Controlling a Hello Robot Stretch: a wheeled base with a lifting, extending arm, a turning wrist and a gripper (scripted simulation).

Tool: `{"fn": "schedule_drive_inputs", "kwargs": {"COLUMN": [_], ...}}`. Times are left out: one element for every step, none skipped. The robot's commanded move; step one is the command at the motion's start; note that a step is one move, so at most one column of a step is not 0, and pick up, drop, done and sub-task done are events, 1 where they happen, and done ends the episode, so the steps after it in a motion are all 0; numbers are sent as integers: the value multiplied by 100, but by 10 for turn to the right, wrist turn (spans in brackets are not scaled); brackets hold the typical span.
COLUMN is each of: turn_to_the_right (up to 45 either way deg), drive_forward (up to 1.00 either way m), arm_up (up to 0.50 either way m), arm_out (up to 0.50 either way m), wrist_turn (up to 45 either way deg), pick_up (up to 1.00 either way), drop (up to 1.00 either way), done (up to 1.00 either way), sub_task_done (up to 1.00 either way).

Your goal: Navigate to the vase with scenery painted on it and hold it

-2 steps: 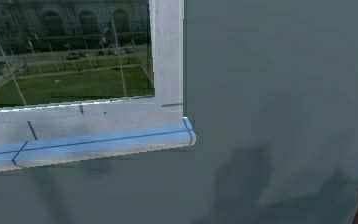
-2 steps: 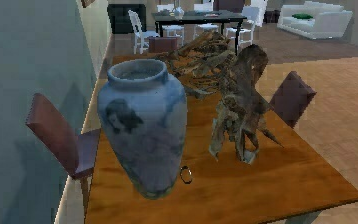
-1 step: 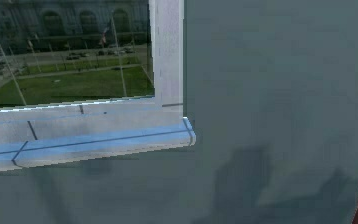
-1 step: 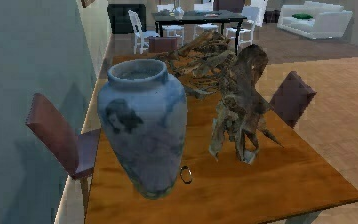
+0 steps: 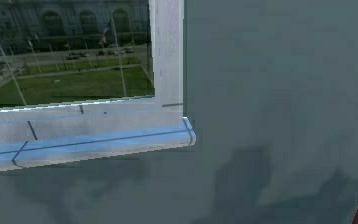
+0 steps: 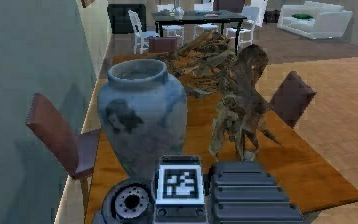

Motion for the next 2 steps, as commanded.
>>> {"fn": "schedule_drive_inputs", "kwargs": {"turn_to_the_right": [0,0], "drive_forward": [0,0], "arm_up": [0,0], "arm_out": [12,0], "wrist_turn": [0,450], "pick_up": [0,0], "drop": [0,0], "done": [0,0], "sub_task_done": [0,0]}}
